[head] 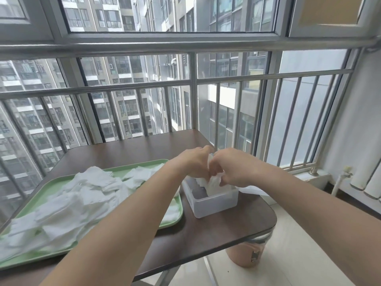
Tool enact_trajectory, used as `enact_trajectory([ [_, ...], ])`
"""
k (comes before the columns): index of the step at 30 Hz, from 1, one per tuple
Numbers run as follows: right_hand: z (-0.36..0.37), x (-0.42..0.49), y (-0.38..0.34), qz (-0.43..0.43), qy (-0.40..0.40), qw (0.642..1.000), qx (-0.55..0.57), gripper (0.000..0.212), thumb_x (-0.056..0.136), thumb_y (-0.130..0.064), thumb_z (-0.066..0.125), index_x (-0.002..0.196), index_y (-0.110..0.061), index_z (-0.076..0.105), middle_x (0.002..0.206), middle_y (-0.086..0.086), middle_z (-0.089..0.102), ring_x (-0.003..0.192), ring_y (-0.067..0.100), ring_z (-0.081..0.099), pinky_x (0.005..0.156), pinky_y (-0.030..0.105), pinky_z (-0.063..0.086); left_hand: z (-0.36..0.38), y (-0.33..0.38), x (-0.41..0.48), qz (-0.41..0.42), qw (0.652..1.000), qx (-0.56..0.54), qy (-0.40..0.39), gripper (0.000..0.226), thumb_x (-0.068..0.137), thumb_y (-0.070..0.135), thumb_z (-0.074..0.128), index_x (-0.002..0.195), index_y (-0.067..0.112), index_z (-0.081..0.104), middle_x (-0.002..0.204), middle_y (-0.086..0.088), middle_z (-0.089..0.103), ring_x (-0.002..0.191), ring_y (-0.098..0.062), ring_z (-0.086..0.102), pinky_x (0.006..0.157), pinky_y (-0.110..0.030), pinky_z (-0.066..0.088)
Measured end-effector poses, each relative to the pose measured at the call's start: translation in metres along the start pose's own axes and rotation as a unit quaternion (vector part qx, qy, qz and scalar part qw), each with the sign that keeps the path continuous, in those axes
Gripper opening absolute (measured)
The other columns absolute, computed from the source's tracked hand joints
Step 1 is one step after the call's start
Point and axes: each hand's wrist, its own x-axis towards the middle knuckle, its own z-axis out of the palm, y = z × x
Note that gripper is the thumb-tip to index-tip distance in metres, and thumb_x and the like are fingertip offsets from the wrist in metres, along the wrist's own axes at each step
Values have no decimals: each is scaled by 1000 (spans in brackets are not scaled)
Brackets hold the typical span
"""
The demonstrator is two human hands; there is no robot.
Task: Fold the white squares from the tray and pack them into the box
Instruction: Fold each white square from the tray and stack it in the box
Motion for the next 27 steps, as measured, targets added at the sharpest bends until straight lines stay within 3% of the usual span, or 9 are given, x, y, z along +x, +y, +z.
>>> enact_trajectory([
  [5, -4, -4, 2, 15, -2, 999, 33, 39, 78, -10, 79, 97, -29, 51, 97, -7, 61, 88, 17, 59, 70, 29, 49, -4, -10, -10, 12, 994, -108, -34, 105, 64, 39, 90, 148, 30, 27, 133, 3, 52, 122, -23, 52, 104, -44, 46],
  [9, -17, -13, -2, 16, -38, 998, 46, 30, 82, 0, 63, 97, -25, 58, 97, -8, 61, 87, 15, 61, 67, 23, 50, -12, -18, -26, 25, 987, -151, -48, 115, 65, 35, 93, 153, 34, 18, 148, 7, 41, 133, -18, 43, 113, -41, 37],
  [14, -29, -19, -10, 23, -49, 997, 47, 32, 82, -1, 63, 100, -27, 65, 102, -10, 63, 85, 4, 59, 67, 20, 49, -15, -34, -42, 25, 981, -190, -33, 118, 65, 40, 91, 155, 33, 17, 159, 11, 32, 145, -14, 33, 119, -37, 30],
  [17, -36, -19, -17, 20, -26, 998, 51, 27, 83, -6, 64, 96, -29, 65, 100, -12, 63, 82, 1, 57, 68, 21, 47, -21, -42, -60, 22, 973, -229, -11, 102, 76, 36, 86, 156, 29, 22, 158, 9, 34, 142, -12, 35, 115, -28, 29],
  [22, -41, -10, -43, -9, 20, 994, 106, 19, 87, -11, 64, 98, -25, 69, 98, -12, 65, 82, 1, 58, 67, 15, 44, -29, -66, -93, -6, 962, -273, 30, 73, 85, 35, 79, 147, 23, 42, 144, 6, 51, 130, -12, 50, 113, -35, 39],
  [24, -39, -4, -58, -23, 44, 990, 132, 19, 88, -10, 63, 99, -23, 71, 97, -10, 67, 84, 1, 60, 67, 11, 45, -32, -77, -105, -9, 962, -272, 35, 56, 85, 29, 79, 135, 22, 53, 131, 6, 59, 119, -13, 58, 107, -34, 46],
  [27, -32, 9, -81, -40, 40, 988, 141, 22, 90, -7, 62, 102, -22, 73, 96, -9, 70, 86, 3, 64, 71, 14, 51, -27, -98, -122, -23, 965, -256, 48, 26, 82, 18, 82, 102, 26, 67, 104, 7, 70, 95, -16, 69, 90, -41, 58],
])
